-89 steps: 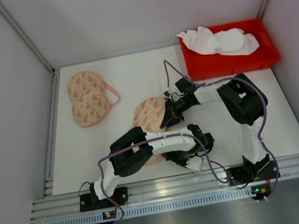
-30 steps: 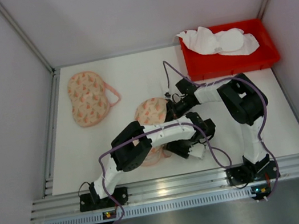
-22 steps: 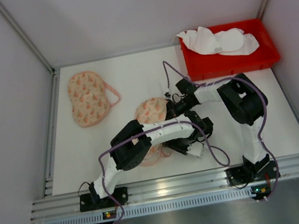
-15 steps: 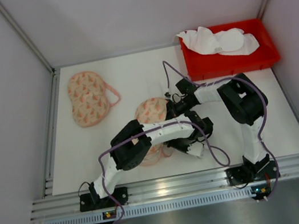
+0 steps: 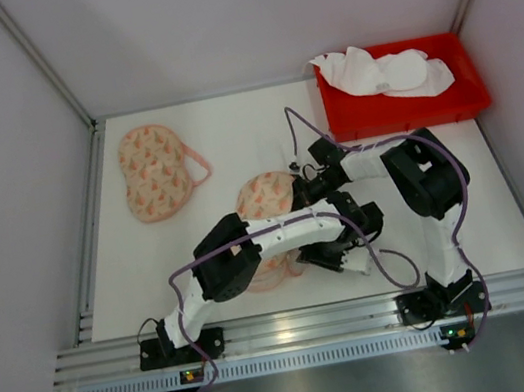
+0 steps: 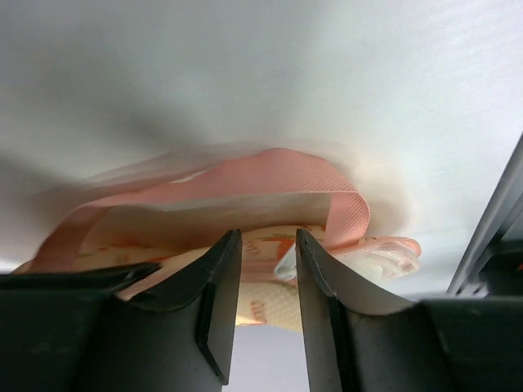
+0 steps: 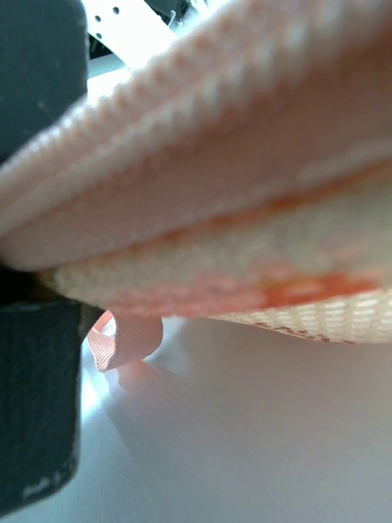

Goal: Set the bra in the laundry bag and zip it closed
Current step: Move the laundry bag to the center of the board.

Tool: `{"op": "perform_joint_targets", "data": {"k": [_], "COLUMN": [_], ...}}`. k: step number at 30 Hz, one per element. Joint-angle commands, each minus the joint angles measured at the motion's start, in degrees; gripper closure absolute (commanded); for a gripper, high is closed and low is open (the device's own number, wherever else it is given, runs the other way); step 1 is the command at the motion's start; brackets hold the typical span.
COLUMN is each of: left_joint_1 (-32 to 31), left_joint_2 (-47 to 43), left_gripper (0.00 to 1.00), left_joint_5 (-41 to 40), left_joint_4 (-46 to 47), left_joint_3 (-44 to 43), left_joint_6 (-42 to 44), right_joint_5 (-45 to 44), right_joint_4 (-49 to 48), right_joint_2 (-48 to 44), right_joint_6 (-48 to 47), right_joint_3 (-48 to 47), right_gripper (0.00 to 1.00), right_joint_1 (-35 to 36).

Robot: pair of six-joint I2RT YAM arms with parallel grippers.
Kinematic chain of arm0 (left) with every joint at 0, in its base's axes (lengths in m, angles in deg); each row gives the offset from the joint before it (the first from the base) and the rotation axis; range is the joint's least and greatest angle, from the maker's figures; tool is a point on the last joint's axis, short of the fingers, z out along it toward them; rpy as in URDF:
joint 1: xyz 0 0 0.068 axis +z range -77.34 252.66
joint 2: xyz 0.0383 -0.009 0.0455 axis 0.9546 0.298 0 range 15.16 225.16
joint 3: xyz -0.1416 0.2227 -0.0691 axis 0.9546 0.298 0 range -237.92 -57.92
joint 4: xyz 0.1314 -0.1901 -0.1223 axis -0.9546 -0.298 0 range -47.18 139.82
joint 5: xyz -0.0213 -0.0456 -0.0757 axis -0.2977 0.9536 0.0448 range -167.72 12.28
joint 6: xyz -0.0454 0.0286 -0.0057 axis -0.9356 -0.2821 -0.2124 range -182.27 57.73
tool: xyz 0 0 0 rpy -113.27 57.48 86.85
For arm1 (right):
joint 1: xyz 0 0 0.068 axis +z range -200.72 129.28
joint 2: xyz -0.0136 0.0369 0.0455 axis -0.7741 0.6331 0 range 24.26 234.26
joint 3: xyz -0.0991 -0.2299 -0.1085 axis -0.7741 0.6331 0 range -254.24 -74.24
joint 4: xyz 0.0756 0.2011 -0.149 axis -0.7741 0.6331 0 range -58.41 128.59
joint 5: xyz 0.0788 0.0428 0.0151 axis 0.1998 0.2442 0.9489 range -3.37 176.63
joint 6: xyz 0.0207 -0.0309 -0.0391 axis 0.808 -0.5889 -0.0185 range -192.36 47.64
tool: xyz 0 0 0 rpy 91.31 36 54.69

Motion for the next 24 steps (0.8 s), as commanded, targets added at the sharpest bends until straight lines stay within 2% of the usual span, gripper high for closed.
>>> {"op": "perform_joint_targets", "data": {"k": [1,7,12,15,24], "left_joint_1": [0.5,1.0,1.7,2.2,2.6], "left_joint_2": [-6.2,-7.5,-6.9,-6.9,-7.2], "left_gripper": [0.61,0.59,0.54,0.51,0.48], "left_joint_5": [5.1,2.9,1.9,1.6,-2.6], "left_joint_4": [-3.0,0.0,-0.1,-0.2,0.0], "left_joint_3": [-6.4,-5.4,-1.1,-0.3,3.9], "left_joint_6": [-5.6,-9.6,-8.2,-6.8,-0.7], "right_joint_5": [0.0,0.3,-1.5,-4.9,-7.3], "right_joint_4": [-0.4,-4.3,-4.5,-9.4,-8.2], "right_joint_2": [-1.4,-1.5,-3.3,-5.8,-9.0], "right_joint_6": [-0.9,2.4,1.7,4.1,10.8], "right_joint_3": [-1.4,-0.2,1.4,4.7,4.5], "right_gripper": [1.00,1.00,1.00,1.00,1.00], "right_joint_1": [-0.8,-0.9,-0.9,-0.9,0.1]}}
